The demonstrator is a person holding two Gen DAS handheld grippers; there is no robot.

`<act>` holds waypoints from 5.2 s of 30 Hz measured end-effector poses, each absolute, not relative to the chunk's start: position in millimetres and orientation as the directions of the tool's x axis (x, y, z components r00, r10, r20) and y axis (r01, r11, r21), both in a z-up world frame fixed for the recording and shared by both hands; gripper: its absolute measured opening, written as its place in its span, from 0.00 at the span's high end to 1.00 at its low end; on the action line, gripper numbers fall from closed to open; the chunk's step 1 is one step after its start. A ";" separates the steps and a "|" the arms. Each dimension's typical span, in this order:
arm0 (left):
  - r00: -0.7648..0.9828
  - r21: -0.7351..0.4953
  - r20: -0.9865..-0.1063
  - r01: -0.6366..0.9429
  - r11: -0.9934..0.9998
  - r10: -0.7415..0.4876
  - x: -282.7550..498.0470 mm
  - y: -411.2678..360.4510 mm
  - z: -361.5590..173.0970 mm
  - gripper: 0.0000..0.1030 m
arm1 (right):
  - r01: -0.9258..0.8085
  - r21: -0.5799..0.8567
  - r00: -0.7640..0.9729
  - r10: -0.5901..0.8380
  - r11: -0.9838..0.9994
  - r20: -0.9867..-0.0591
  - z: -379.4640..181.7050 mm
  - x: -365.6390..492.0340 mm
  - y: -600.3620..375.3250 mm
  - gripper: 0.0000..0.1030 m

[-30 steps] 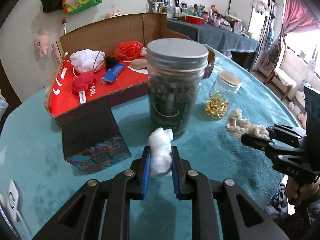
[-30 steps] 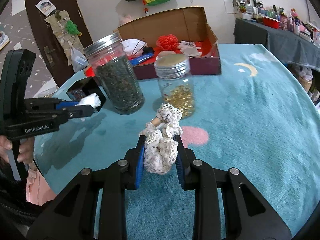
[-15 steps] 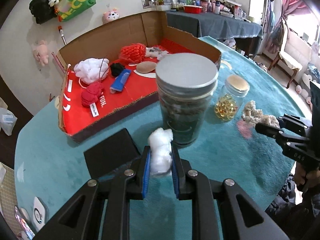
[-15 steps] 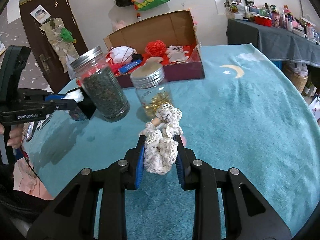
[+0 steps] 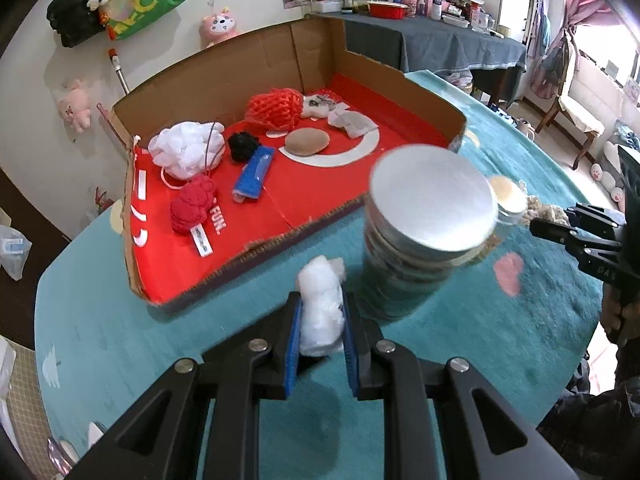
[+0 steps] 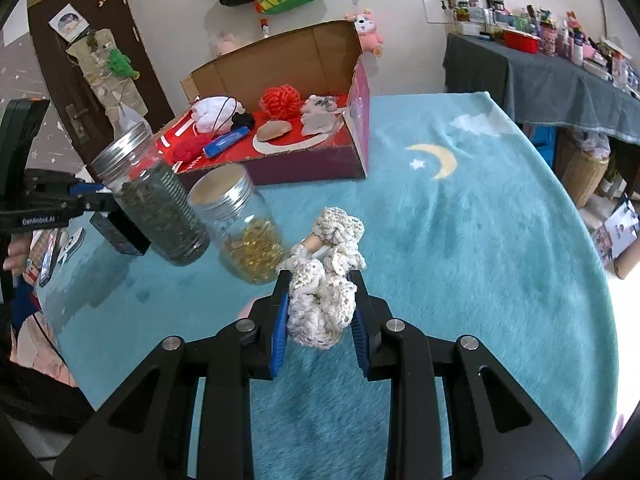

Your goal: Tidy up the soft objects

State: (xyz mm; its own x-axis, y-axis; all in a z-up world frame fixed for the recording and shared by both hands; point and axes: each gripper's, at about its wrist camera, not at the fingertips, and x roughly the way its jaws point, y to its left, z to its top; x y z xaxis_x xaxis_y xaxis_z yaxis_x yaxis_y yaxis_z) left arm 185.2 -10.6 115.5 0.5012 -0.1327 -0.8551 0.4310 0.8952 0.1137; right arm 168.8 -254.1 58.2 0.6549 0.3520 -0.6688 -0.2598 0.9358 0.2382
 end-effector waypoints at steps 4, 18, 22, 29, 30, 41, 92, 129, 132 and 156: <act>0.500 0.117 -0.853 0.461 0.880 -0.148 204.2 -6.0 118.2 0.81 | -0.301 0.213 0.645 0.363 0.929 -0.673 61.3 182.4 -254.9 0.75; 0.520 0.106 -0.817 0.561 0.821 -0.250 272.7 2.2 129.7 0.81 | -0.457 0.234 0.592 0.491 0.858 -0.639 105.2 236.4 -252.3 0.75; 0.499 0.089 -0.818 0.600 0.795 -0.285 294.5 -8.8 127.9 0.81 | -0.494 0.202 0.586 0.495 0.846 -0.642 118.6 252.9 -235.0 0.75; 0.412 0.012 -0.845 0.653 0.757 -0.342 328.0 -31.5 117.4 0.81 | -0.549 0.169 0.525 0.495 0.818 -0.692 120.5 299.8 -193.5 0.75; 0.402 0.007 -0.849 0.658 0.753 -0.344 331.3 -34.6 115.5 0.81 | -0.553 0.170 0.506 0.491 0.816 -0.709 117.5 309.3 -187.5 0.75; 0.277 -0.010 -0.924 0.675 0.738 -0.265 361.9 -54.3 75.5 0.79 | -0.530 0.139 0.379 0.380 0.837 -0.844 85.4 367.1 -151.8 0.74; 0.519 -0.087 -0.847 0.075 0.993 -0.113 292.4 36.2 97.6 0.00 | -0.193 0.141 0.457 0.217 0.971 -0.863 104.0 346.4 -134.7 0.24; 0.478 -0.038 -0.876 0.050 0.998 -0.057 301.2 28.6 76.6 0.00 | -0.174 0.129 0.417 0.192 0.976 -0.889 80.7 354.8 -135.2 0.24; 0.481 -0.036 -0.875 0.052 0.998 -0.057 299.8 28.2 76.8 0.00 | -0.173 0.128 0.418 0.191 0.977 -0.888 80.8 355.0 -135.4 0.24; 0.489 -0.040 -0.870 0.057 0.998 -0.063 297.9 28.0 76.7 0.00 | -0.171 0.129 0.426 0.191 0.977 -0.884 81.1 353.2 -136.7 0.24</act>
